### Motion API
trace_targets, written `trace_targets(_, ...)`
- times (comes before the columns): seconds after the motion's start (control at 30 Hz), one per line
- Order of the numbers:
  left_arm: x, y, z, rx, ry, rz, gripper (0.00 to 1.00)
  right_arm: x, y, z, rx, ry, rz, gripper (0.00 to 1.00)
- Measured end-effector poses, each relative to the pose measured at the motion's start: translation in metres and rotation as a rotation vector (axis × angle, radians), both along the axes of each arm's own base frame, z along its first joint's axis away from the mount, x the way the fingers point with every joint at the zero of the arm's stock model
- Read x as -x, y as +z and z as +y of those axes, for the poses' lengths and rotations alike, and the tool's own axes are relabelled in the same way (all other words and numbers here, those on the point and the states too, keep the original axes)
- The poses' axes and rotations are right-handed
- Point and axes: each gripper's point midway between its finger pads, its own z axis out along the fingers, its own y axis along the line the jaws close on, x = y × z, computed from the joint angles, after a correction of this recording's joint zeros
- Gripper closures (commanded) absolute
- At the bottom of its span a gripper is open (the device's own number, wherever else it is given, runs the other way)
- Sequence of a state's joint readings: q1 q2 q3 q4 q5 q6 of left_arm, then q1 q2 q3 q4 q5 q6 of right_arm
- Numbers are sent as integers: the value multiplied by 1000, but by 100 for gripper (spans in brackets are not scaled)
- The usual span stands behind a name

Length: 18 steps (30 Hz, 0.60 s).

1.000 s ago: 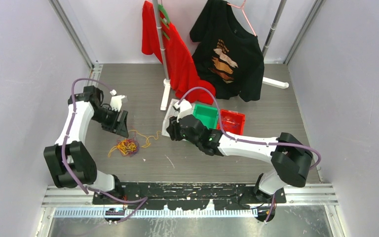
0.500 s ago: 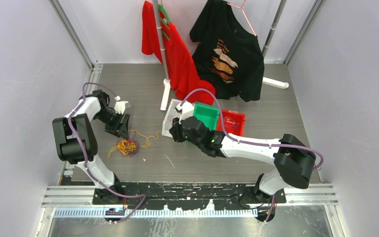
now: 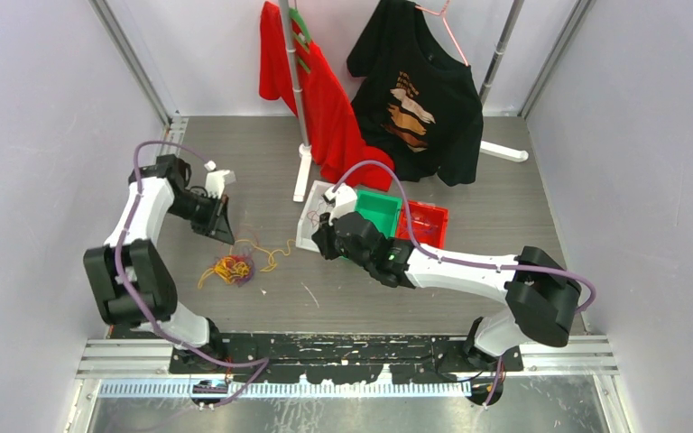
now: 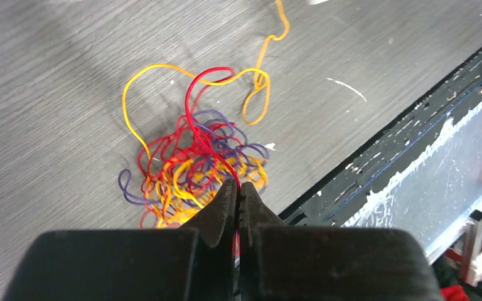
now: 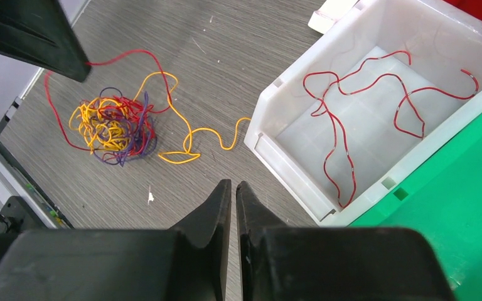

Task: Untangle the cables
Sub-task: Untie the cable.

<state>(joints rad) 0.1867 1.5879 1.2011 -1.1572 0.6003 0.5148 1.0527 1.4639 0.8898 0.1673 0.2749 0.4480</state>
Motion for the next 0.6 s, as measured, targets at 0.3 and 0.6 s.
trace_targets(0.3, 11, 53, -19, 36, -51, -95, 100, 0, 0, 0, -2, 1, 2, 76)
trace_targets(0.6, 13, 91, -30, 71, -37, -132, 100, 4, 10, 11, -55, 40, 5, 37)
